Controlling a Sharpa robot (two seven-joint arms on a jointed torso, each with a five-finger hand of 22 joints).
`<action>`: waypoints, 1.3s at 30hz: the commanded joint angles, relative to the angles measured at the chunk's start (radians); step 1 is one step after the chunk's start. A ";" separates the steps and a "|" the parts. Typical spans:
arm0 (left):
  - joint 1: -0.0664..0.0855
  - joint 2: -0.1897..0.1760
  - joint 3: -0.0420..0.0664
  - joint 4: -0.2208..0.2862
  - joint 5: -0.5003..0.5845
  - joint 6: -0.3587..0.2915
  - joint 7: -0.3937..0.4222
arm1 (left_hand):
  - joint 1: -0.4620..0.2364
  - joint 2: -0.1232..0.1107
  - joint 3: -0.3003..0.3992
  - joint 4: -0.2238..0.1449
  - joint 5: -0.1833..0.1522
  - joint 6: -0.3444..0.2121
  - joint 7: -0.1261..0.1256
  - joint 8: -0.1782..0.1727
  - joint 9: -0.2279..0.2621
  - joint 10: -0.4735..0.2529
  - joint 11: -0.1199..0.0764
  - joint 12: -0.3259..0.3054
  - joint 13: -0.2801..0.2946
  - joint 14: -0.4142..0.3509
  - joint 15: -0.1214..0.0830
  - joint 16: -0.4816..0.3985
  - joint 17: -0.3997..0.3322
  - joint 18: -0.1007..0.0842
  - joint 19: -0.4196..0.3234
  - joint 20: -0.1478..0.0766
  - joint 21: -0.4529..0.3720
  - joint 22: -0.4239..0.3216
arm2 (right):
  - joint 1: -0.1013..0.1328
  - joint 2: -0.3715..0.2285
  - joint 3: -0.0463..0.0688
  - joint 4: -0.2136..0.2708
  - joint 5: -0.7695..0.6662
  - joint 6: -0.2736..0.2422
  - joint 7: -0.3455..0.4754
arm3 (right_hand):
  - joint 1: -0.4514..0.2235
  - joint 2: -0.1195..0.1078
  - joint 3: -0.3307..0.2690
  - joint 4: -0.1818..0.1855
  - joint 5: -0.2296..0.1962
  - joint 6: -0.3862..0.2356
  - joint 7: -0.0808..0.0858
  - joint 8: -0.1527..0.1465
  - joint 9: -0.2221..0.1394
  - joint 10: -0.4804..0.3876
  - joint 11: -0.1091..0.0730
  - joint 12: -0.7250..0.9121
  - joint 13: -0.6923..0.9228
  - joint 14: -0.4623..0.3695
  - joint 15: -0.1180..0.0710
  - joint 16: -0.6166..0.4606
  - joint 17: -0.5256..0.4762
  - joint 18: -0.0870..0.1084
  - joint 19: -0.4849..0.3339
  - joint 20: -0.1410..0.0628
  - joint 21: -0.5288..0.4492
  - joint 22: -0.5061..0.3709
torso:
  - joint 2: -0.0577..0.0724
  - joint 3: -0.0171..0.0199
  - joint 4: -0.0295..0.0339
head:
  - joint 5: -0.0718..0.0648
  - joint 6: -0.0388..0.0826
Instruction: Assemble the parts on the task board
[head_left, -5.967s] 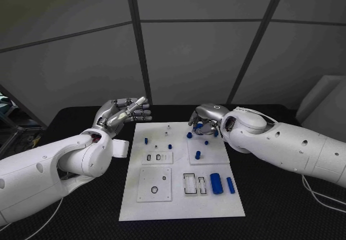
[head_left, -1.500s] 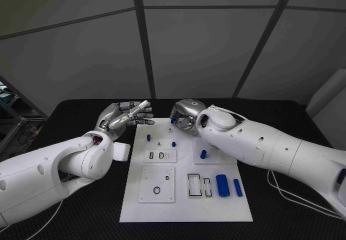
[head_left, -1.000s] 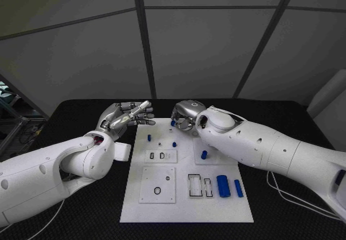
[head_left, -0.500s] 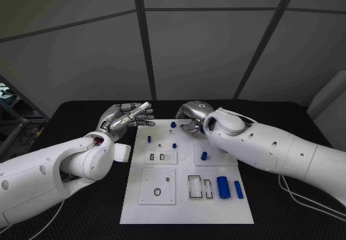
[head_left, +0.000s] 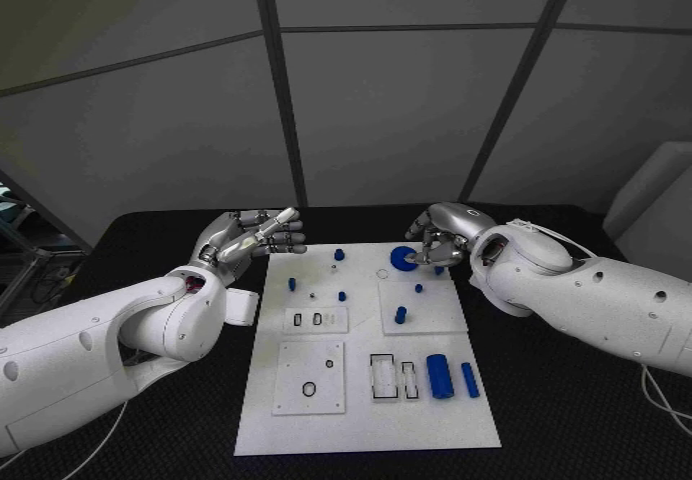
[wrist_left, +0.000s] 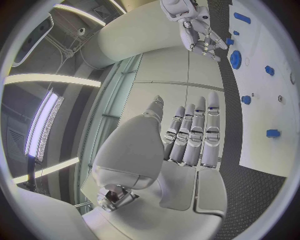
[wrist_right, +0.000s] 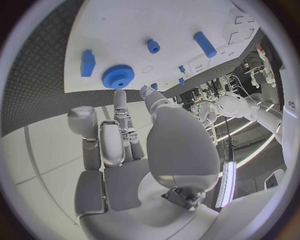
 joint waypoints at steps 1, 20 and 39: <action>0.002 0.003 0.001 0.000 -0.005 0.020 0.001 | -0.005 0.006 -0.002 -0.004 -0.003 0.002 0.008 -0.004 -0.001 -0.002 0.006 -0.006 0.001 -0.008 0.003 -0.004 0.001 -0.014 -0.006 -0.001 -0.002 -0.001 | 0.002 -0.008 0.001 -0.002 0.078 0.087 -0.054 | 0.044 0.025 -0.103 0.059 0.009 -0.020 0.007 0.027 0.009 -0.083 0.005 0.139 0.147 0.042 -0.001 0.031 0.051 -0.010 0.018 -0.002 0.025 0.042 | 0.000 0.0004 -0.0017 | -0.002 0.000; 0.001 0.012 0.001 -0.008 -0.005 0.025 -0.003 | -0.004 0.007 -0.002 -0.004 -0.003 0.002 0.007 -0.004 -0.001 -0.001 0.005 -0.006 0.001 -0.007 0.002 -0.005 0.002 -0.014 -0.006 -0.001 -0.002 -0.001 | 0.002 0.056 0.002 -0.103 0.091 0.119 -0.053 | 0.122 0.041 -0.152 0.169 0.042 -0.065 0.016 0.082 0.017 -0.137 0.011 0.389 0.428 0.051 0.008 0.074 0.121 -0.020 0.035 0.009 0.071 0.112 | 0.002 -0.0004 0.0005 | -0.004 -0.011; 0.001 0.016 0.001 -0.014 -0.005 0.026 -0.006 | -0.002 0.010 -0.001 -0.006 -0.003 0.003 0.007 -0.005 -0.001 -0.001 0.005 -0.006 0.001 -0.007 0.002 -0.006 0.003 -0.014 -0.007 -0.001 -0.002 -0.001 | 0.003 0.092 0.002 -0.127 0.080 0.106 -0.055 | 0.117 0.045 -0.169 0.168 0.042 -0.084 0.020 0.111 0.018 -0.060 0.015 0.617 0.672 0.066 0.013 0.128 0.221 -0.032 0.059 0.012 0.118 0.186 | 0.003 0.0009 -0.0002 | -0.003 -0.015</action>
